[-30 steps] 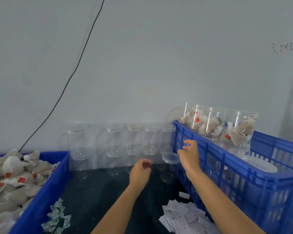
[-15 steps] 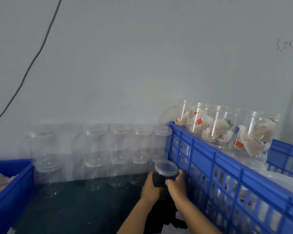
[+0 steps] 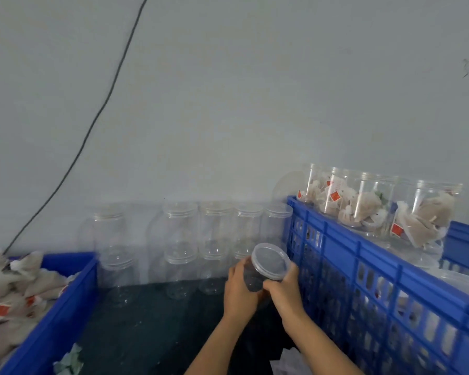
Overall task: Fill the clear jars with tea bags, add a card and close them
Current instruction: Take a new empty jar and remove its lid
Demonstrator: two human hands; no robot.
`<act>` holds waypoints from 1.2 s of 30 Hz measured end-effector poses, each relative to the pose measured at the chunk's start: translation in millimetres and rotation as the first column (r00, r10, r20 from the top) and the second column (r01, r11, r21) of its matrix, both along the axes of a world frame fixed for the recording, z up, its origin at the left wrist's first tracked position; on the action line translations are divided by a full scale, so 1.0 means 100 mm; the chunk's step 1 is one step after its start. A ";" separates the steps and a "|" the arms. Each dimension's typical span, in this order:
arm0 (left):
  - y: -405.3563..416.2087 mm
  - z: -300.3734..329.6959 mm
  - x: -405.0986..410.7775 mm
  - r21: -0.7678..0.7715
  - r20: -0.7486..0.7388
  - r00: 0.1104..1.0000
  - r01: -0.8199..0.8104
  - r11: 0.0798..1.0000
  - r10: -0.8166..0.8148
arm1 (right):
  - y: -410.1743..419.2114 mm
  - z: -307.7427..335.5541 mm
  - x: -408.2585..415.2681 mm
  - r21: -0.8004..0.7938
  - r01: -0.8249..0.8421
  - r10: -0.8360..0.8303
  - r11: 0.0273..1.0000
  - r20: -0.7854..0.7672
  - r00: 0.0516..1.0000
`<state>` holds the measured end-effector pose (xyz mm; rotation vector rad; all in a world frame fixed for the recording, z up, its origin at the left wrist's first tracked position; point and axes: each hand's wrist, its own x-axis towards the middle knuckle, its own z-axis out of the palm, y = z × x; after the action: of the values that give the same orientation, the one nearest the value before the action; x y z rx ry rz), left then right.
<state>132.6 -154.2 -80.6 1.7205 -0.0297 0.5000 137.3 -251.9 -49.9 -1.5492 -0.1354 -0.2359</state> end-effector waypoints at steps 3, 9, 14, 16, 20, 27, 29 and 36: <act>0.21 0.10 -0.40 0.039 0.047 0.997 -0.067 0.997 0.065 | 0.10 0.10 -0.34 0.014 -0.120 0.119 0.993 0.049 0.992; 0.50 0.05 -1.37 0.233 0.142 0.964 -0.252 0.939 0.224 | 0.32 0.04 -1.09 0.123 -0.315 0.313 0.941 0.039 0.949; 0.69 -0.26 -1.93 0.381 0.202 0.945 -0.318 0.868 0.258 | 0.44 -0.20 -1.45 0.149 -0.431 0.433 0.890 0.022 0.901; 0.73 -0.38 -2.05 0.346 0.200 0.949 -0.301 0.889 0.243 | 0.46 -0.34 -1.53 0.155 -0.463 0.464 0.873 0.029 0.885; 0.77 -0.59 -2.15 0.465 0.170 0.962 -0.268 0.844 0.213 | 0.44 -0.68 -1.56 0.202 -0.489 0.495 0.848 0.026 0.869; 0.86 -0.60 -2.15 0.574 0.235 0.940 -0.339 0.745 0.247 | 0.39 -0.75 -1.49 0.172 -0.553 0.556 0.815 0.037 0.830; 0.89 -0.60 -2.16 0.631 0.270 0.924 -0.382 0.675 0.270 | 0.37 -0.74 -1.47 0.138 -0.545 0.544 0.827 0.044 0.838; 0.91 -0.61 -2.21 0.803 0.263 0.933 -0.354 0.479 0.248 | 0.36 -0.71 -1.53 0.034 -0.473 0.470 0.880 0.077 0.879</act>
<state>-88.3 -63.2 -141.5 2.6987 -0.0543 0.9594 -15.8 -215.6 -120.7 -1.4086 -0.5497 0.0975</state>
